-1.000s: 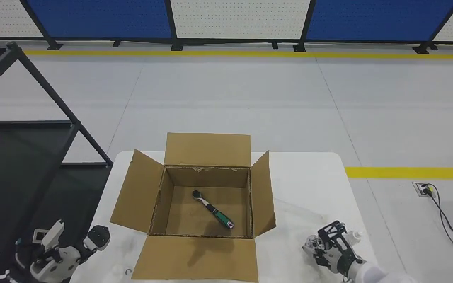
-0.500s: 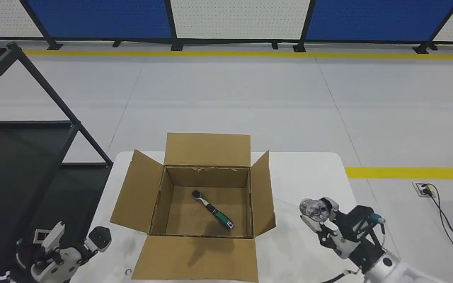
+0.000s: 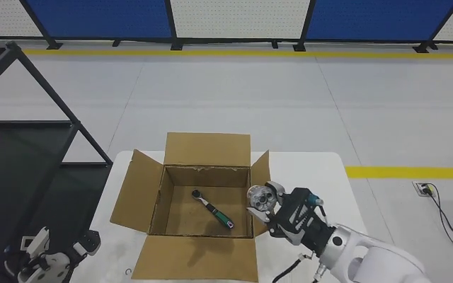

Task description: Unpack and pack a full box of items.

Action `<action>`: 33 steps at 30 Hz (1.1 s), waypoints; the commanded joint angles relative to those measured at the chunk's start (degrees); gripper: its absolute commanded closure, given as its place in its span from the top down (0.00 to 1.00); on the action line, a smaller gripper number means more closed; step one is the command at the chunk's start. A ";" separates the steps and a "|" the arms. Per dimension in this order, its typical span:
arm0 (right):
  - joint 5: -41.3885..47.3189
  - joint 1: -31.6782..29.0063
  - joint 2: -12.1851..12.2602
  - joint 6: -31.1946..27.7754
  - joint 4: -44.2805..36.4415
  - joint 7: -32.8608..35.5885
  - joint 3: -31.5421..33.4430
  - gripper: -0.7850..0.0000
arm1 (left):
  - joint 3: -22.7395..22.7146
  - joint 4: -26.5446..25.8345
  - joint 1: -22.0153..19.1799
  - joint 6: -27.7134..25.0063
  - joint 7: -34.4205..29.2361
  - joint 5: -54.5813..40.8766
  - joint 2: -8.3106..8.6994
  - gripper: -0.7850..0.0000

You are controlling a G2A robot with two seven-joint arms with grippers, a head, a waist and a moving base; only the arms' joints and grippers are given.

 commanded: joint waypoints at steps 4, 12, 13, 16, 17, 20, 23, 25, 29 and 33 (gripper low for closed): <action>0.01 0.04 0.00 0.00 0.01 0.02 -0.04 0.00 | 0.01 0.00 0.00 0.00 0.01 0.01 0.00 1.00; 0.56 -0.25 -0.09 -0.11 0.86 -1.32 -1.44 0.00 | 0.37 -0.57 -0.39 1.57 0.71 1.54 0.11 1.00; -0.01 0.42 -0.17 0.18 1.24 -1.70 -2.34 0.00 | 0.47 -0.61 -0.70 1.68 1.13 1.88 0.13 1.00; 0.30 3.95 -0.82 1.25 2.91 -3.36 -7.34 0.00 | 0.76 -0.92 -1.11 2.11 1.50 3.06 0.18 1.00; 0.32 5.63 -1.10 1.52 3.89 -3.23 -9.37 0.00 | 0.81 -0.99 -1.16 2.17 1.72 3.32 0.19 1.00; -0.99 12.07 -2.23 3.61 8.48 -0.58 -16.22 0.00 | 0.93 -1.01 -1.16 2.36 2.53 3.46 0.15 1.00; -0.49 19.14 -3.94 6.59 14.83 0.84 -22.88 0.00 | 0.77 -0.56 -0.99 2.43 3.31 3.19 0.09 1.00; 0.25 23.35 -5.24 8.60 19.97 0.93 -26.79 0.00 | 0.50 -0.23 -0.76 2.37 3.28 2.32 0.03 1.00; 3.20 30.69 -8.01 12.03 32.03 0.20 -32.59 0.00 | -0.48 0.23 -0.25 2.16 2.69 0.80 -0.04 1.00; 5.80 35.95 -11.02 13.99 43.63 -0.78 -38.21 0.00 | -1.17 0.54 0.02 2.40 2.23 -0.47 -0.09 1.00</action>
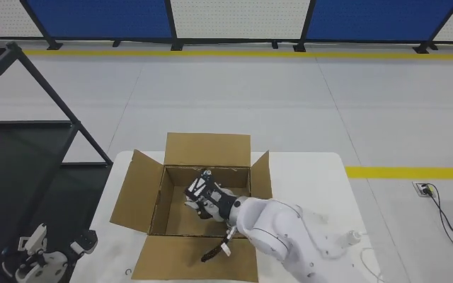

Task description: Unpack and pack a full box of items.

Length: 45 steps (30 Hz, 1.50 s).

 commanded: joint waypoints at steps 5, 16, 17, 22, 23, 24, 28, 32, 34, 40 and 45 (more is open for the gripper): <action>6.02 4.34 -4.43 0.65 14.71 -3.22 -6.46 0.00 | 0.14 0.13 0.12 0.00 -0.03 -0.22 -0.11 1.00; 7.13 5.12 -5.26 0.48 17.04 -3.73 -7.13 0.00 | 0.38 -0.07 0.11 -0.05 -0.61 -0.28 -0.12 1.00; 7.13 5.12 -5.26 0.48 17.04 -3.73 -7.13 0.00 | 0.38 -0.07 0.11 -0.05 -0.61 -0.28 -0.12 1.00; 8.06 4.17 -6.39 1.14 19.40 -4.62 -7.99 0.00 | 1.19 -1.24 0.01 0.75 0.76 1.15 -0.16 1.00; 9.29 4.53 -6.94 0.40 20.89 -4.77 -8.30 0.00 | 1.24 -1.39 0.05 0.88 0.81 1.26 -0.17 1.00; 9.71 5.13 -7.55 0.48 22.83 -5.12 -8.70 0.00 | 1.23 -1.54 0.09 0.97 0.76 1.39 -0.17 1.00; 12.33 7.91 -10.36 0.19 30.13 -5.55 -10.49 0.00 | 1.00 -1.79 0.42 1.06 0.05 2.17 -0.14 1.00; 14.34 10.45 -12.99 -0.89 36.10 -6.25 -11.70 0.00 | 1.01 -1.79 0.73 0.97 -0.41 2.51 -0.16 1.00; 14.21 11.66 -14.23 -0.61 38.82 -6.12 -12.47 0.00 | 1.08 -1.86 0.81 0.86 -0.37 2.55 -0.19 1.00; 13.97 13.60 -17.64 -0.83 45.40 -7.07 -14.30 0.00 | 0.96 -2.01 1.03 0.52 -0.05 2.57 -0.27 1.00; 14.03 14.38 -19.66 -1.79 48.87 -7.59 -14.74 0.14 | 0.88 -2.06 1.20 0.40 0.08 2.46 -0.34 1.00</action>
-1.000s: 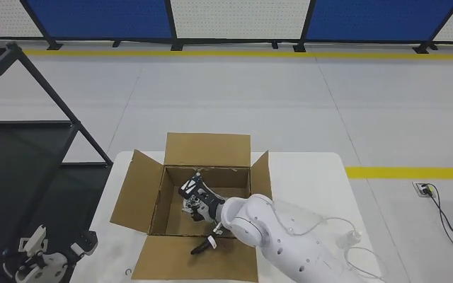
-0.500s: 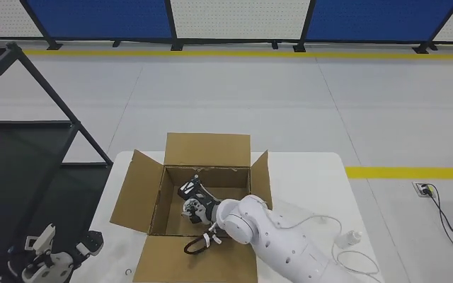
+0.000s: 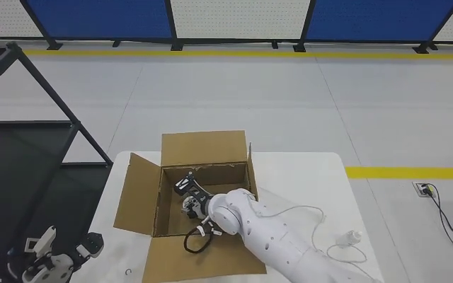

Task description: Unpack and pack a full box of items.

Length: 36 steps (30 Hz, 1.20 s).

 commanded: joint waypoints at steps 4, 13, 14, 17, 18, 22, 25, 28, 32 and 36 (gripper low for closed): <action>-0.78 0.32 -1.26 0.14 1.68 0.00 -0.04 0.46 | 0.17 -0.15 0.03 -0.03 0.01 0.19 -0.05 1.00; -3.22 -1.10 -1.58 1.46 0.51 -1.11 1.33 0.64 | 0.44 -0.29 0.01 -0.10 -0.28 0.55 -0.10 1.00; -3.88 -1.41 -1.42 1.85 -0.08 -1.18 1.51 0.69 | 0.47 -0.30 0.03 -0.13 -0.34 0.62 -0.11 1.00; -5.46 -2.60 -0.80 3.17 -2.35 -1.10 2.40 0.79 | 0.60 -0.42 0.12 -0.23 -0.50 0.84 -0.13 1.00; -6.08 -3.02 -0.54 3.65 -3.17 -0.95 2.74 0.84 | 0.65 -0.51 0.15 -0.24 -0.61 0.86 -0.14 1.00; -8.63 -5.17 0.78 5.51 -7.51 -0.54 4.47 0.95 | 0.79 -0.80 0.28 -0.26 -0.82 0.96 -0.16 1.00; -11.50 -7.61 2.18 7.39 -12.76 -0.29 6.12 1.00 | 0.85 -0.89 0.36 -0.30 -0.87 1.08 -0.18 1.00; -15.22 -11.32 4.14 9.09 -20.53 0.47 8.43 1.00 | 0.94 -0.88 0.35 -0.35 -0.95 1.22 -0.20 1.00; -21.74 -18.65 7.49 9.28 -34.03 1.86 12.77 1.00 | 1.22 -1.10 0.29 -0.31 -1.03 1.44 -0.21 1.00; -28.83 -28.06 10.87 6.77 -48.89 1.32 18.21 1.00 | 1.65 -1.43 0.11 -0.25 -1.12 1.74 -0.22 1.00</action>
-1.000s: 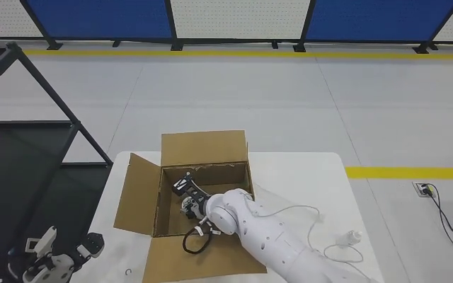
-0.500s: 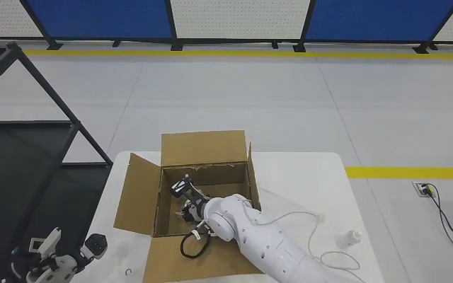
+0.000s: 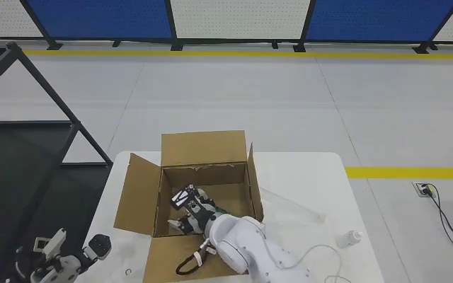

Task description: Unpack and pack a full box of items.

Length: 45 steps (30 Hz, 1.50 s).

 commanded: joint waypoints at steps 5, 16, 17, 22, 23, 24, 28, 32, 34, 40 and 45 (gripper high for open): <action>-10.06 -14.34 3.71 -2.77 -19.04 -5.35 7.44 1.00 | 0.76 -0.43 -0.24 0.22 -0.11 0.57 0.00 1.00; -12.61 -17.26 4.29 -2.75 -21.83 -6.51 8.72 1.00 | 2.03 -1.00 -0.27 0.42 0.18 1.84 -0.04 1.00; -12.61 -17.26 4.29 -2.75 -21.83 -6.51 8.72 1.00 | 2.15 -1.14 -0.20 0.37 0.19 1.98 -0.04 1.00; -12.12 -17.59 4.17 -5.21 -22.31 -10.09 8.28 1.00 | 2.22 -1.40 0.61 -0.09 0.22 2.91 -0.08 1.00; -11.39 -18.16 4.22 -4.89 -23.68 -11.93 9.12 1.00 | 2.16 -1.26 0.76 -0.08 0.25 2.89 -0.09 1.00; -10.66 -19.03 4.34 -4.68 -25.28 -13.63 10.29 1.00 | 2.11 -1.12 0.85 -0.03 0.30 2.85 -0.09 1.00; -9.65 -24.96 5.39 -4.41 -33.46 -19.25 17.04 1.00 | 2.27 -1.09 0.85 0.16 0.36 3.07 -0.09 1.00; -9.47 -33.28 6.50 -2.83 -41.40 -24.46 25.47 1.00 | 2.82 -1.68 0.50 0.69 0.19 3.59 -0.03 1.00; -9.34 -37.50 6.93 -1.93 -44.28 -26.78 29.75 1.00 | 3.13 -1.88 0.20 0.94 0.06 3.98 0.01 1.00; -9.87 -48.57 7.44 5.83 -47.36 -34.07 40.99 1.00 | 4.27 -2.07 -0.77 1.79 -0.12 5.14 0.14 1.00; -6.67 -54.54 7.38 12.00 -44.25 -37.35 48.72 1.00 | 4.85 -1.96 -1.44 2.26 0.01 5.71 0.23 1.00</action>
